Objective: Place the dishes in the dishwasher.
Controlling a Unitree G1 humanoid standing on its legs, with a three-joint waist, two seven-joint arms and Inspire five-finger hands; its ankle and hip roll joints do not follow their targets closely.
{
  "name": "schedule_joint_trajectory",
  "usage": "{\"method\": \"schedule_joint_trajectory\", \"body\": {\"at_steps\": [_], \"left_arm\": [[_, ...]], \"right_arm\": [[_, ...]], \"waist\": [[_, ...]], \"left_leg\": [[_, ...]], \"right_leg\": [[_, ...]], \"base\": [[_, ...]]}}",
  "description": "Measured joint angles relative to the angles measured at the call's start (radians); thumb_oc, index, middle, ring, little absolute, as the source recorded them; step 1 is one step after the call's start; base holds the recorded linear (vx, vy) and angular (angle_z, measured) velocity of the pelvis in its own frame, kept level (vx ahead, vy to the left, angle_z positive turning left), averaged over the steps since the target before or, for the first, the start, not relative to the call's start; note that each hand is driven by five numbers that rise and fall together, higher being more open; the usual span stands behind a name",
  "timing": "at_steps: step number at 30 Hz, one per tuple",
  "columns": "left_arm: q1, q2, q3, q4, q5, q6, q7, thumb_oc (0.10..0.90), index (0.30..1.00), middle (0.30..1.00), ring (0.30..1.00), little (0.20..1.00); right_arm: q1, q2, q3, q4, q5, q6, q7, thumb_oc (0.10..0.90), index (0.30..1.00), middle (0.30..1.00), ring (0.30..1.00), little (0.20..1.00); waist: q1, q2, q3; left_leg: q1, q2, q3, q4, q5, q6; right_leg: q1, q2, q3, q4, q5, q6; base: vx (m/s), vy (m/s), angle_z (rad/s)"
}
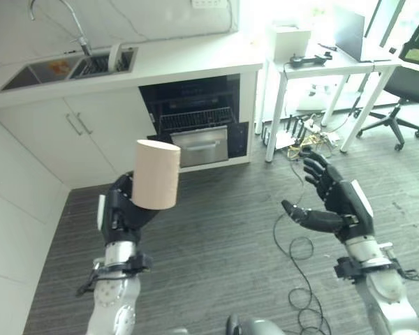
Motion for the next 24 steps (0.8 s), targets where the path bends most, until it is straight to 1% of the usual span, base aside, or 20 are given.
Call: {"method": "schedule_joint_trajectory", "body": {"at_steps": [1, 2, 3, 4, 5, 6, 8, 9, 10, 11, 12, 13, 15, 16, 18, 20, 21, 22, 23, 24], "left_arm": [[0.053, -0.023, 0.022, -0.014, -0.002, -0.016, 0.007, 0.400, 0.300, 0.300, 0.300, 0.300], [0.071, -0.018, 0.031, 0.004, -0.003, -0.025, 0.021, 0.400, 0.300, 0.300, 0.300, 0.300], [0.040, 0.000, 0.037, 0.038, -0.002, -0.026, 0.023, 0.400, 0.300, 0.300, 0.300, 0.300], [0.041, 0.001, 0.038, 0.045, -0.006, -0.026, 0.028, 0.400, 0.300, 0.300, 0.300, 0.300], [0.016, 0.006, 0.038, 0.056, -0.009, -0.028, 0.024, 0.400, 0.300, 0.300, 0.300, 0.300], [-0.005, 0.000, 0.035, 0.072, -0.010, -0.026, 0.020, 0.400, 0.300, 0.300, 0.300, 0.300], [0.000, -0.026, 0.048, 0.078, -0.012, -0.025, 0.030, 0.400, 0.300, 0.300, 0.300, 0.300], [0.001, -0.023, 0.054, 0.074, -0.013, -0.026, 0.037, 0.400, 0.300, 0.300, 0.300, 0.300], [0.024, -0.023, 0.080, 0.049, -0.013, -0.033, 0.053, 0.400, 0.300, 0.300, 0.300, 0.300], [0.005, -0.013, 0.121, 0.038, -0.014, -0.049, 0.065, 0.400, 0.300, 0.300, 0.300, 0.300], [-0.018, -0.026, 0.113, 0.041, -0.015, -0.048, 0.068, 0.400, 0.300, 0.300, 0.300, 0.300], [-0.053, -0.027, 0.070, 0.035, -0.013, -0.053, 0.064, 0.400, 0.300, 0.300, 0.300, 0.300], [-0.088, -0.026, 0.040, 0.040, -0.012, -0.053, 0.068, 0.400, 0.300, 0.300, 0.300, 0.300], [-0.098, -0.023, 0.029, 0.042, -0.011, -0.053, 0.068, 0.400, 0.300, 0.300, 0.300, 0.300], [-0.103, -0.023, 0.029, 0.033, -0.011, -0.054, 0.068, 0.400, 0.300, 0.300, 0.300, 0.300], [-0.127, -0.024, 0.062, 0.042, -0.011, -0.055, 0.067, 0.400, 0.300, 0.300, 0.300, 0.300], [-0.138, -0.021, 0.069, 0.044, -0.010, -0.054, 0.064, 0.400, 0.300, 0.300, 0.300, 0.300], [-0.149, -0.023, 0.078, 0.038, -0.009, -0.055, 0.052, 0.400, 0.300, 0.300, 0.300, 0.300], [-0.139, -0.032, 0.076, 0.023, -0.009, -0.062, 0.048, 0.400, 0.300, 0.300, 0.300, 0.300], [-0.130, -0.012, 0.082, 0.031, -0.009, -0.063, 0.047, 0.400, 0.300, 0.300, 0.300, 0.300]], "right_arm": [[-0.037, -0.017, 0.014, -0.015, 0.002, 0.000, 0.005, 0.800, 0.900, 0.900, 0.900, 0.900], [-0.061, -0.032, 0.048, -0.021, 0.006, -0.013, 0.004, 0.800, 0.900, 0.900, 0.900, 0.900], [-0.065, -0.028, 0.058, -0.013, 0.006, -0.009, -0.005, 0.800, 0.900, 0.900, 0.900, 0.900], [-0.055, -0.034, 0.075, -0.009, 0.005, 0.005, -0.004, 0.800, 0.900, 0.900, 0.900, 0.900], [-0.047, -0.038, 0.075, -0.007, 0.005, 0.005, -0.001, 0.800, 0.900, 0.900, 0.900, 0.900], [-0.035, -0.036, 0.060, 0.003, 0.005, 0.006, 0.005, 0.800, 0.900, 0.900, 0.900, 0.900], [0.041, -0.069, -0.005, 0.000, 0.008, 0.007, 0.027, 0.800, 0.900, 0.900, 0.900, 0.900], [0.056, -0.071, -0.022, -0.005, 0.016, 0.007, 0.039, 0.800, 0.900, 0.900, 0.900, 0.900], [0.068, -0.092, -0.025, -0.032, 0.018, 0.009, 0.051, 0.800, 0.900, 0.900, 0.900, 0.900], [0.089, -0.083, -0.042, -0.075, 0.024, -0.012, 0.067, 0.800, 0.900, 0.900, 0.900, 0.900], [0.096, -0.085, -0.050, -0.075, 0.026, -0.006, 0.065, 0.800, 0.900, 0.900, 0.900, 0.900], [0.081, -0.091, -0.035, -0.054, 0.026, 0.003, 0.059, 0.800, 0.900, 0.900, 0.900, 0.900], [0.033, -0.091, -0.003, -0.040, 0.024, 0.013, 0.057, 0.800, 0.900, 0.900, 0.900, 0.900], [-0.004, -0.091, 0.025, -0.041, 0.021, 0.028, 0.057, 0.800, 0.900, 0.900, 0.900, 0.900], [-0.031, -0.080, 0.031, -0.064, 0.016, 0.025, 0.061, 0.800, 0.900, 0.900, 0.900, 0.900], [-0.066, -0.055, 0.018, -0.096, 0.015, 0.020, 0.043, 0.800, 0.900, 0.900, 0.900, 0.900], [-0.066, -0.025, 0.011, -0.099, 0.013, 0.021, 0.037, 0.800, 0.900, 0.900, 0.900, 0.900], [-0.067, 0.000, -0.002, -0.103, 0.012, 0.020, 0.028, 0.800, 0.900, 0.900, 0.900, 0.900], [-0.080, 0.022, -0.020, -0.097, 0.000, 0.013, 0.027, 0.800, 0.900, 0.900, 0.900, 0.900], [-0.082, 0.051, -0.016, -0.078, -0.017, 0.017, 0.027, 0.800, 0.900, 0.900, 0.900, 0.900]], "waist": [[0.028, 0.039, 0.005], [0.041, 0.092, 0.005], [0.022, 0.144, 0.017], [0.025, 0.132, 0.018], [0.033, 0.103, 0.024], [0.051, 0.062, 0.047], [0.018, 0.102, 0.041], [0.003, 0.128, 0.027], [0.021, 0.141, -0.007], [0.008, 0.089, -0.033], [0.000, 0.087, -0.035], [-0.001, 0.057, -0.054], [0.000, 0.039, -0.056], [0.004, 0.028, -0.057], [0.026, 0.015, -0.066], [0.030, 0.011, -0.066], [0.038, 0.011, -0.065], [0.067, 0.017, -0.056], [0.072, 0.043, -0.057], [0.071, 0.035, -0.048]], "left_leg": [[0.003, 0.004, 0.067, -0.169, 0.011, -0.019], [-0.005, 0.014, 0.097, -0.367, 0.036, -0.046], [-0.071, 0.018, 0.086, -0.524, 0.041, -0.025], [-0.112, 0.014, 0.052, -0.534, 0.045, -0.019], [-0.223, 0.003, 0.000, -0.446, 0.054, -0.005], [-0.280, -0.001, 0.016, -0.403, 0.050, 0.001], [-0.200, -0.026, 0.084, -0.333, 0.015, 0.126], [-0.153, -0.017, 0.103, -0.327, -0.004, 0.184], [-0.063, -0.013, 0.126, -0.355, -0.100, 0.250], [-0.034, -0.060, 0.150, -0.376, 0.075, 0.240], [-0.023, -0.074, 0.151, -0.371, 0.126, 0.243], [0.011, -0.104, 0.153, -0.406, 0.104, 0.275], [0.050, -0.124, 0.115, -0.447, 0.100, 0.280], [0.104, -0.134, 0.084, -0.499, 0.101, 0.279], [0.152, -0.135, 0.060, -0.544, 0.099, 0.257], [0.171, -0.137, 0.018, -0.501, 0.093, 0.211], [0.149, -0.129, 0.020, -0.432, 0.052, 0.210], [0.094, -0.133, 0.042, -0.318, -0.021, 0.230], [0.106, -0.150, 0.030, -0.312, -0.064, 0.269], [0.125, -0.159, 0.028, -0.306, -0.076, 0.233]], "right_leg": [[-0.003, -0.041, 0.004, 0.046, 0.009, -0.121], [0.026, 0.016, -0.002, 0.043, 0.004, -0.197], [0.067, 0.085, -0.028, 0.056, -0.018, -0.215], [0.099, 0.100, -0.030, 0.047, -0.022, -0.208], [0.142, 0.110, 0.014, -0.008, -0.022, -0.200], [0.205, 0.117, 0.039, -0.070, -0.006, -0.174], [0.182, 0.166, 0.029, 0.193, 0.020, -0.129], [0.154, 0.182, 0.037, 0.283, -0.015, -0.110], [0.144, 0.167, 0.095, 0.302, -0.126, -0.149], [0.220, 0.125, 0.161, 0.206, -0.292, -0.203], [0.244, 0.124, 0.142, 0.190, -0.280, -0.194], [0.279, 0.096, 0.112, 0.157, -0.217, -0.090], [0.281, 0.086, 0.074, 0.190, -0.136, -0.060], [0.274, 0.078, 0.043, 0.241, -0.058, -0.050], [0.249, 0.052, 0.044, 0.292, -0.080, -0.046], [0.191, -0.032, 0.080, 0.333, -0.017, 0.016], [0.177, -0.026, 0.111, 0.360, 0.038, 0.052], [0.127, -0.003, 0.120, 0.458, 0.084, 0.051], [0.050, -0.007, 0.102, 0.634, 0.188, 0.064], [0.015, -0.038, 0.093, 0.730, 0.214, 0.055]], "base": [[0.34, 0.143, -1.56], [0.45, 0.201, -1.21], [0.51, 0.195, -0.82], [0.59, 0.205, -0.52], [0.54, 0.201, -0.63], [0.59, 0.313, -0.41], [0.51, 0.339, -0.08], [0.25, 0.199, -0.37], [0.21, 0.211, -0.57], [0.21, 0.224, -0.48], [0.28, 0.313, 0.34], [0.30, 0.290, 0.71], [0.23, 0.204, 0.64], [0.22, 0.142, 0.38], [0.29, 0.170, 0.29], [0.26, 0.180, 0.65], [0.20, 0.145, 0.51], [0.15, 0.113, 0.46], [0.17, 0.100, 0.45], [0.16, 0.075, 0.43]]}}
